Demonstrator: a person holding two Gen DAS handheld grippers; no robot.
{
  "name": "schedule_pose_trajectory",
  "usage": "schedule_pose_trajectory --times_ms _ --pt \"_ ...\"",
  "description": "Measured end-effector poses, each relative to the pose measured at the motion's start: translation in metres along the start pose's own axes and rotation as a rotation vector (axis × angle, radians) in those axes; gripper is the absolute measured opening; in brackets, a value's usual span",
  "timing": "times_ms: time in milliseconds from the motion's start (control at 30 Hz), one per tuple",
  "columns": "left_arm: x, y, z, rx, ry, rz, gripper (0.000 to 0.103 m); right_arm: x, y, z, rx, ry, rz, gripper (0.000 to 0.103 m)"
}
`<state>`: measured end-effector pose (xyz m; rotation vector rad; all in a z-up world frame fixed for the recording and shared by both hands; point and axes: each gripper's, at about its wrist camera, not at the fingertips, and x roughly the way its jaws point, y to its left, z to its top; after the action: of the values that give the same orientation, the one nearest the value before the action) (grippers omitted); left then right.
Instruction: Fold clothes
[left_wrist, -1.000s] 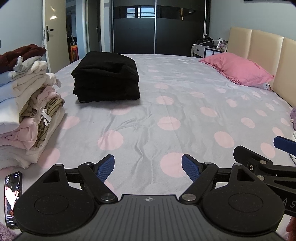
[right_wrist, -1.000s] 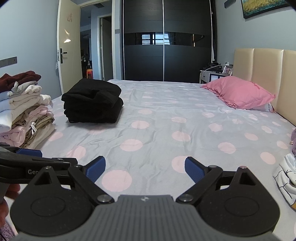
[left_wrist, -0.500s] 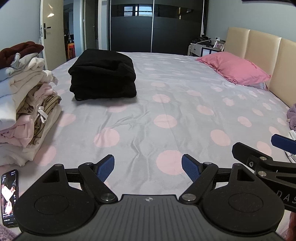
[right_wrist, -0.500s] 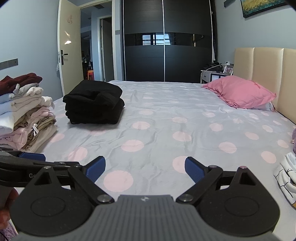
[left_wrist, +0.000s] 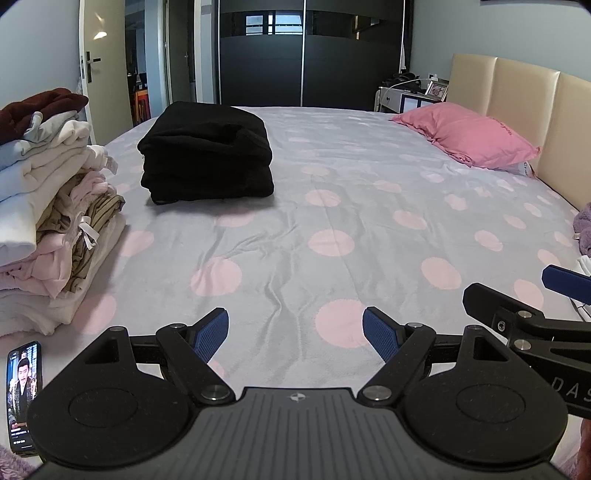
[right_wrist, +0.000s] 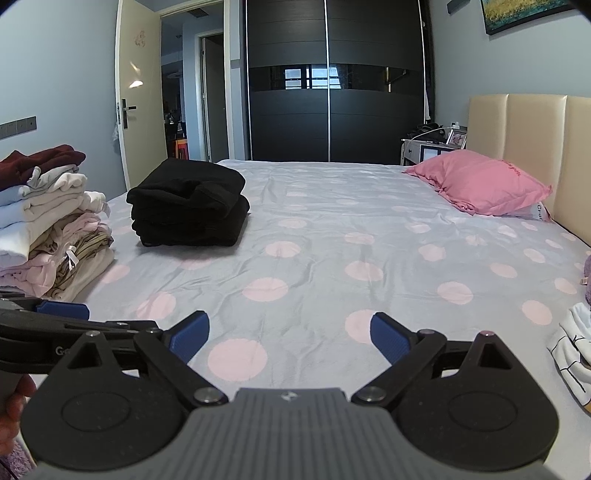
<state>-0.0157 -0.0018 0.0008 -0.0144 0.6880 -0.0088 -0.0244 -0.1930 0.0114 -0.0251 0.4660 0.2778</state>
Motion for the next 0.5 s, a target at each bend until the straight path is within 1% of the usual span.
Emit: schedule_pose_trajectory --times_ms 500 --pt "0.0024 0.0018 0.0042 -0.001 0.015 -0.002 0.080 -0.0013 0.0013 -0.0025 -0.004 0.000 0.005 0.095"
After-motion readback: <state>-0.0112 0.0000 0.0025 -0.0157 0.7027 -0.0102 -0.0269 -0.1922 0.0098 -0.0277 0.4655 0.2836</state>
